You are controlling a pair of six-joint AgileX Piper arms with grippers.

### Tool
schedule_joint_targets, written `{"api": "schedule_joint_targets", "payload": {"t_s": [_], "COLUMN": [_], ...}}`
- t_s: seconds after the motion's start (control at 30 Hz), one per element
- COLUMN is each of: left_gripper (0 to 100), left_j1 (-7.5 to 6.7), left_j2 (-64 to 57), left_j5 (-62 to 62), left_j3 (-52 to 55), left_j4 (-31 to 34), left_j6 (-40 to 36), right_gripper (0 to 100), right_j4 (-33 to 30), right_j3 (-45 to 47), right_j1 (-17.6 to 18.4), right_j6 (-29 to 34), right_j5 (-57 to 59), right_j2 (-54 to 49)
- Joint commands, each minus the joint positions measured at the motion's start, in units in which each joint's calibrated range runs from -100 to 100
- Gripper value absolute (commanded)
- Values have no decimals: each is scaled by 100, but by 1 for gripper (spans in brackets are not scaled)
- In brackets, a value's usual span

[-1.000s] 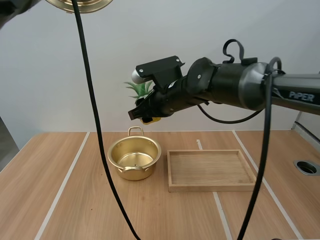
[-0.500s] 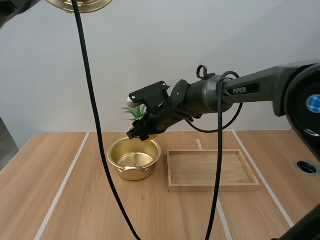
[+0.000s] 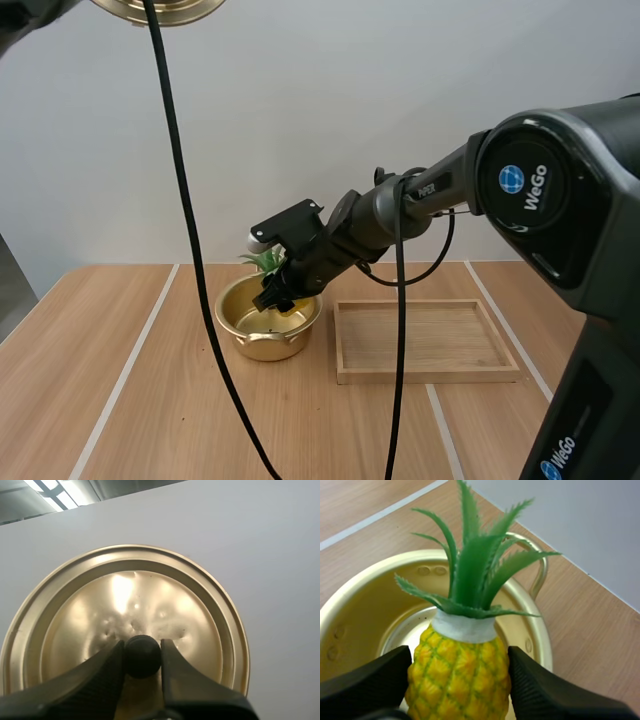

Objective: Open the pot, put the pineapple inside, and close it

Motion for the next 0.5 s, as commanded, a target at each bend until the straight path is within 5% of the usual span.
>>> {"api": "schedule_joint_targets", "payload": {"t_s": [0.0, 0.47], "left_gripper": [0, 0], "left_j1": [-17, -17], "left_j2": [-35, -35], "left_j5": [-198, -198], "left_j3": [-50, -50], "left_j4": [-95, -95], "left_j6": [-57, -57], "right_gripper": [0, 0], "right_j4": [133, 420], "right_j3": [-99, -99], "right_j1": [5, 62], "right_j6": [-185, -547], "right_j5": [128, 748], "right_j2": [143, 559]}}
